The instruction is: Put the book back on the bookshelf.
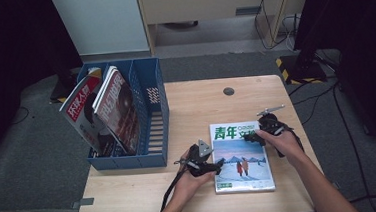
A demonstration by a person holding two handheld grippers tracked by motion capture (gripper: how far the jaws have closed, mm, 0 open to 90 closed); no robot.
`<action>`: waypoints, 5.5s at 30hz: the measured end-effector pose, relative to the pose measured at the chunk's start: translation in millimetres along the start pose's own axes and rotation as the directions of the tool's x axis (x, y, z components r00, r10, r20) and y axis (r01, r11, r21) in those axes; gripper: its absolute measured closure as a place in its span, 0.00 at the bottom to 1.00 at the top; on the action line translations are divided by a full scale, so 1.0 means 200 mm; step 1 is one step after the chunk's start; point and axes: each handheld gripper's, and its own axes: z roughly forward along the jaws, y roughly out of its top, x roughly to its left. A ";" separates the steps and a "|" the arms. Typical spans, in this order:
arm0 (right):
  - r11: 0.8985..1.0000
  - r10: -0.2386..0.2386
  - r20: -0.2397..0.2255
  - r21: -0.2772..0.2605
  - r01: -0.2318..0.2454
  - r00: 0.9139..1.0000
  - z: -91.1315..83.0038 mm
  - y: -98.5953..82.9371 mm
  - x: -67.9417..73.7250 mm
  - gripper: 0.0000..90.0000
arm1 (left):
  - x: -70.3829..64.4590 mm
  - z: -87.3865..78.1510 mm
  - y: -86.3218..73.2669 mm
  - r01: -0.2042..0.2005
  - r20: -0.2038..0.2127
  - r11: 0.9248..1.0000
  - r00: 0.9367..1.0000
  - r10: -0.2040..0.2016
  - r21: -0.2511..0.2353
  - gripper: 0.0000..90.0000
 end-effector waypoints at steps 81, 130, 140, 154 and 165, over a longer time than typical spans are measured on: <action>1.000 0.002 -0.101 -0.011 -0.003 0.995 -0.15 -0.13 0.09 0.25 | -0.01 0.04 0.00 0.048 0.018 0.999 0.999 -0.047 -0.021 0.27; 0.987 -0.150 -0.170 0.022 0.156 0.974 -0.13 -0.12 0.29 0.63 | -0.01 0.04 0.00 0.047 0.014 0.999 0.999 -0.047 -0.026 0.26; 0.994 -0.111 -0.220 -0.021 0.109 0.969 -0.18 -0.10 0.29 0.86 | -0.01 0.04 0.00 0.040 0.006 0.999 0.999 -0.039 -0.028 0.26; 0.996 -0.061 -0.273 -0.082 0.040 0.960 -0.25 -0.08 0.29 0.90 | 0.06 -0.03 0.04 0.080 0.019 0.996 0.997 -0.080 -0.033 0.19; 0.995 -0.075 -0.276 -0.086 0.054 0.958 -0.29 -0.04 0.32 0.91 | 0.05 -0.04 0.07 0.070 0.026 0.997 0.997 -0.070 -0.017 0.19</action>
